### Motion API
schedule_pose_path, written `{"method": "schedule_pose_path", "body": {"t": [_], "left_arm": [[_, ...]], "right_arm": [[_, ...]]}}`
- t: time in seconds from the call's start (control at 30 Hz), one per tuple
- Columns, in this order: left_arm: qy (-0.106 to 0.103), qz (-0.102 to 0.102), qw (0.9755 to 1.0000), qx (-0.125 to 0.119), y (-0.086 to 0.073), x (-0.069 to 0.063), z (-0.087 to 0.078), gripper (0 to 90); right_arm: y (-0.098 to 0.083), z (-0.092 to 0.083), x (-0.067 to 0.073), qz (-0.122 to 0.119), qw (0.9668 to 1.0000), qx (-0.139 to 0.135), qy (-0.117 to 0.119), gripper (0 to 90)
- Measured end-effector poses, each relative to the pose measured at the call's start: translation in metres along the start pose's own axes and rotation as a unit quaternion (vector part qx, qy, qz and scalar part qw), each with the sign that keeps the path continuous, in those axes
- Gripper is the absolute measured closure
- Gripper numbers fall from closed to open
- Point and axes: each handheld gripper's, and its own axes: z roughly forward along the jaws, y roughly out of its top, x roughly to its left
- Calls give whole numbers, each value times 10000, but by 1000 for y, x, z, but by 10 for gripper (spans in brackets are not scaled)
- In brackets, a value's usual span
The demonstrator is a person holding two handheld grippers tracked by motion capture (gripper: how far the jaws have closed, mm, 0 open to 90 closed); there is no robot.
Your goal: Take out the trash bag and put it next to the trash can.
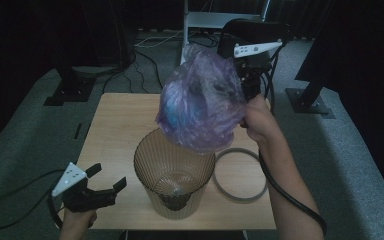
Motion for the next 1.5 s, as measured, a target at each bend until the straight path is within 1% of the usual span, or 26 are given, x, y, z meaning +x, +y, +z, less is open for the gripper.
{"method": "schedule_pose_path", "body": {"t": [0.03,0.07,0.1,0.13,0.2,0.23,0.27,0.33,0.37,0.4,0.47,0.5,0.53,0.57,0.7,0.87,0.93,0.97,1.0,1.03,1.17,1.23,1.27,1.37,1.47,1.5], "left_arm": [[0,0,10000,0,0,0,0,0],[83,59,9998,158,-17,3,13,0],[83,59,9998,158,-17,3,13,0],[238,60,9994,237,-33,6,24,0],[333,110,9988,338,-46,8,34,0],[333,110,9988,338,-46,8,34,0],[286,153,9979,558,-56,10,44,0],[267,192,9975,632,-61,11,48,0],[235,149,9971,711,-65,12,51,0],[47,-27,9966,817,-70,14,56,0],[55,-51,9962,872,-71,15,57,0],[80,-45,9960,889,-73,15,58,0],[78,-60,9959,905,-74,16,58,0],[78,-60,9959,905,-74,16,58,0],[106,-75,9950,986,-77,16,59,0],[61,-44,9947,1021,-78,15,60,0],[55,-81,9952,978,-78,15,59,0],[55,-81,9952,978,-78,15,59,0],[64,-98,9949,1004,-79,15,60,0],[50,-130,9947,1016,-79,15,60,0],[26,-172,9943,1052,-80,15,61,0],[9,-183,9944,1045,-80,15,61,0],[15,-194,9942,1055,-80,15,61,0],[-4,-242,9941,1056,-80,16,61,0],[5,-269,9940,1061,-80,17,60,0],[5,-269,9940,1061,-80,17,60,0]], "right_arm": [[1,-3,-4,31,9999,-22,-106,900],[2,-5,-9,80,9998,-45,-158,900],[2,-5,-9,80,9998,-45,-158,900],[3,-9,-17,135,9990,-45,-412,900],[2,-11,-28,226,9977,-46,-636,900],[1,-11,-33,256,9965,-7,-796,900],[-1,-11,-38,292,9956,41,-894,900],[-4,-11,-44,373,9951,51,-919,900],[-11,-11,-56,488,9930,87,-1075,900],[-15,-11,-63,587,9925,63,-1068,900],[-25,-11,-75,736,9902,42,-1190,900],[-25,-11,-75,736,9902,42,-1190,900],[-34,-10,-88,918,9874,71,-1289,900],[-34,-10,-88,918,9874,71,-1289,900],[-56,-1,-111,1210,9797,259,-1577,900],[-95,17,-141,1639,9681,547,-1814,900],[-108,23,-149,1744,9653,608,-1847,900],[-108,23,-149,1744,9653,608,-1847,900],[-115,26,-153,1828,9635,626,-1853,900],[-132,35,-161,1941,9600,693,-1896,900],[-151,49,-169,2077,9543,842,-1975,900],[-160,54,-173,2177,9500,938,-2030,900],[-163,55,-175,2210,9485,957,-2056,883],[-170,58,-178,2292,9387,1094,-2331,642],[-172,55,-179,2347,9381,1072,-2310,527],[-172,55,-179,2347,9381,1072,-2310,527]]}}
